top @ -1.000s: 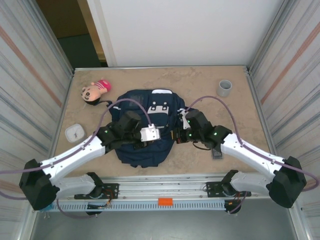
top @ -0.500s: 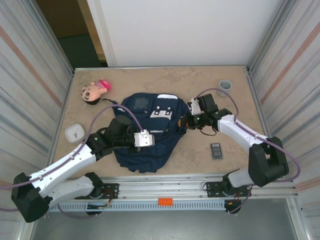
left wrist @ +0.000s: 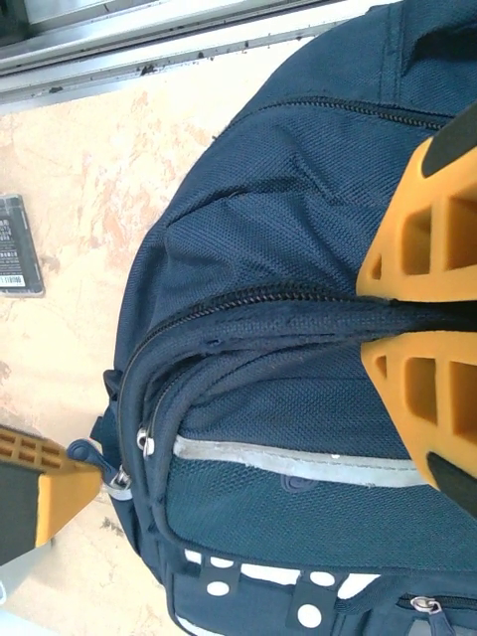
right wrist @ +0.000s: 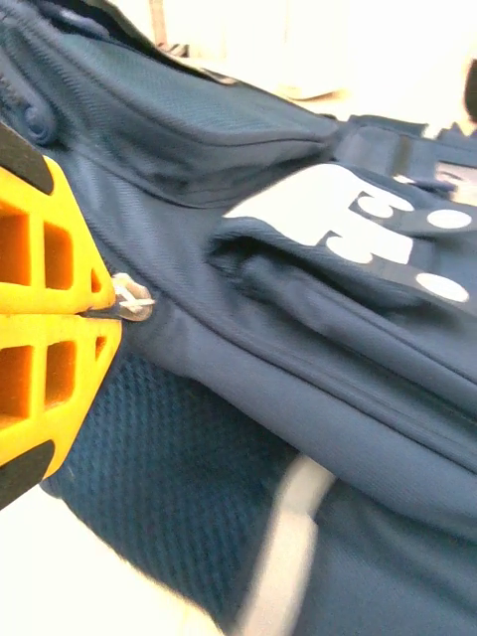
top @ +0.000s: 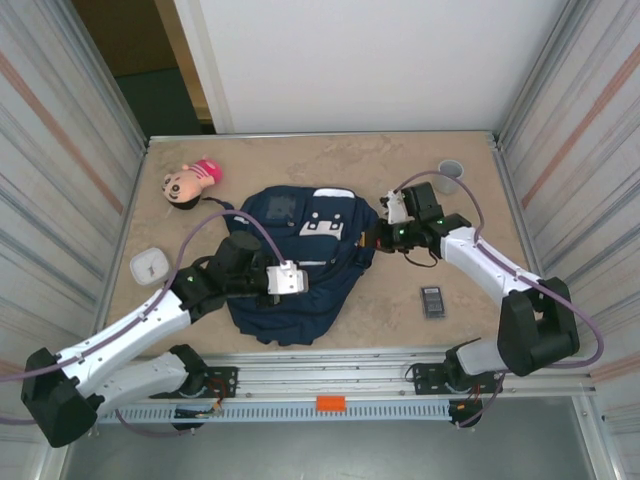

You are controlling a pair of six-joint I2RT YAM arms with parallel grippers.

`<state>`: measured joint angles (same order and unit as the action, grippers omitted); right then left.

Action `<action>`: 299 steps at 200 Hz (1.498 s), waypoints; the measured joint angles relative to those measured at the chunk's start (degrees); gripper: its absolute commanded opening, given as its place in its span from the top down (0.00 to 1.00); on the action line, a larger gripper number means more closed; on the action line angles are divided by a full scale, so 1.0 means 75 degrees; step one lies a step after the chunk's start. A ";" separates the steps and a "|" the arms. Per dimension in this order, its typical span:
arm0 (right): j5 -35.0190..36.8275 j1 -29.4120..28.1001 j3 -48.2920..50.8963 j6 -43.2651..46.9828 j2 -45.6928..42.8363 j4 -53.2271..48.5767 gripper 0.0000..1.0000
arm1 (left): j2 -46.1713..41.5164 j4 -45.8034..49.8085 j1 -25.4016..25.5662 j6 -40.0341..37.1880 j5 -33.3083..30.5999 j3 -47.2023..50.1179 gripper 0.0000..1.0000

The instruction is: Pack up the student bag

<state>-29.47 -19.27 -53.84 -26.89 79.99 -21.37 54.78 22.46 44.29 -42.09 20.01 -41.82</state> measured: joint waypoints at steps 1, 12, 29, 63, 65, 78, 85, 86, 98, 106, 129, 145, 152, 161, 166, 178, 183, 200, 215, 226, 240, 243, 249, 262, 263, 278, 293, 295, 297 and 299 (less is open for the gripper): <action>0.0015 0.0023 0.0000 0.0000 0.0003 0.0009 1.00 | -0.0012 0.0029 0.0000 0.0000 0.0017 0.0003 1.00; 0.0303 0.0583 -0.0009 -0.0003 0.0125 0.0134 1.00 | -0.0137 0.0254 0.0003 -0.0017 0.0152 0.0085 1.00; 0.0580 0.1236 -0.0058 -0.0006 0.0475 0.0312 1.00 | -0.0312 0.0527 0.0006 -0.0023 0.0399 0.0163 1.00; 0.0627 0.1259 -0.0076 -0.0017 0.0857 0.0504 0.97 | -0.0414 0.0629 0.0009 0.0038 0.0504 0.0178 0.90; 0.0618 0.1250 -0.0076 -0.0017 0.0845 0.0513 0.95 | -0.0414 0.0629 0.0009 0.0044 0.0504 0.0181 0.87; 0.0597 0.1145 -0.0047 -0.0044 0.0705 0.0624 0.77 | -0.0414 0.0597 0.0009 0.0090 0.0504 0.0195 0.68; 0.0586 0.1075 -0.0015 -0.0061 0.0560 0.0635 0.68 | -0.0414 0.0574 0.0009 0.0178 0.0557 0.0198 0.56; 0.0580 0.1058 -0.0009 -0.0114 0.0516 0.0638 0.67 | -0.0414 0.0568 0.0009 0.0160 0.0562 0.0195 0.54; 0.0592 0.0906 0.0090 -0.0038 0.0152 0.0653 0.59 | -0.0434 0.0495 0.0029 0.0306 0.0629 0.0195 0.43; 0.0653 0.0764 0.0175 -0.0012 -0.0175 0.0641 0.57 | -0.0455 0.0452 0.0044 0.0364 0.0624 0.0195 0.37; 0.0906 0.0175 0.0568 0.0122 -0.1358 0.0676 0.51 | -0.0629 0.0446 -0.0020 0.0507 0.0595 0.0195 0.30; 0.1087 -0.0221 0.0941 0.0254 -0.2244 0.0746 0.47 | -0.0764 0.0647 -0.0318 0.0443 0.0705 0.0154 0.28; 0.1169 -0.0353 0.1116 0.0291 -0.2634 0.0796 0.46 | -0.0790 0.0801 -0.0525 0.0379 0.0740 0.0102 0.28; 0.1265 -0.0434 0.1329 0.0350 -0.3086 0.0839 0.45 | -0.0796 0.1020 -0.0796 0.0219 0.0731 0.0020 0.28; 0.1329 -0.0452 0.1466 0.0405 -0.3378 0.0860 0.44 | -0.0793 0.1119 -0.0901 0.0154 0.0723 -0.0015 0.28; 0.1431 -0.0452 0.1737 0.0484 -0.3940 0.0918 0.41 | -0.0793 0.1393 -0.1096 -0.0087 0.0612 -0.0102 0.27; 0.1489 -0.0446 0.1845 0.0493 -0.4179 0.0935 0.37 | -0.0793 0.1524 -0.1125 -0.0219 0.0551 -0.0140 0.27; 0.1606 -0.0425 0.2174 0.0481 -0.4911 0.0997 0.25 | -0.0743 0.2037 -0.1151 -0.0653 0.0396 -0.0294 0.27; 0.1652 -0.0358 0.2430 0.0455 -0.5488 0.1035 0.18 | -0.0644 0.2527 -0.1151 -0.1131 0.0309 -0.0458 0.27; 0.1644 -0.0280 0.2608 0.0417 -0.5817 0.1110 0.14 | -0.0577 0.2833 -0.1148 -0.1440 0.0178 -0.0525 0.28; 0.1539 -0.0189 0.2827 0.0315 -0.6155 0.1218 0.12 | -0.0472 0.3136 -0.1142 -0.1760 -0.0044 -0.0527 0.28; 0.1513 -0.0172 0.2856 0.0271 -0.6202 0.1227 0.11 | -0.0434 0.3209 -0.1134 -0.1824 -0.0114 -0.0527 0.28; 0.1466 -0.0169 0.2891 0.0239 -0.6269 0.1241 0.11 | -0.0370 0.3302 -0.1110 -0.1923 -0.0242 -0.0525 0.28; 0.1320 -0.0169 0.2908 0.0192 -0.6327 0.1250 0.10 | -0.0210 0.3427 -0.1052 -0.2110 -0.0533 -0.0522 0.28; 0.1314 -0.0169 0.2908 0.0192 -0.6327 0.1250 0.10 | -0.0204 0.3427 -0.1049 -0.2119 -0.0557 -0.0522 0.28; 0.1180 -0.0169 0.2908 0.0105 -0.6321 0.1244 0.09 | -0.0038 0.3430 -0.1011 -0.2259 -0.0868 -0.0498 0.27; 0.1102 -0.0169 0.2908 0.0044 -0.6312 0.1247 0.08 | 0.0087 0.3351 -0.1003 -0.2355 -0.1145 -0.0402 0.30; 0.1090 -0.0169 0.2908 0.0038 -0.6309 0.1247 0.08 | 0.0105 0.3337 -0.1003 -0.2361 -0.1180 -0.0379 0.30; 0.1084 -0.0169 0.2908 0.0032 -0.6304 0.1247 0.08 | 0.0117 0.3308 -0.1003 -0.2366 -0.1209 -0.0356 0.31; 0.1078 -0.0169 0.2908 0.0026 -0.6304 0.1247 0.08 | 0.0122 0.3296 -0.1003 -0.2372 -0.1236 -0.0341 0.32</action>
<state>-21.39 -20.53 -32.03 -26.70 32.71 -12.01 55.70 47.18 36.77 -59.88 10.74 -44.38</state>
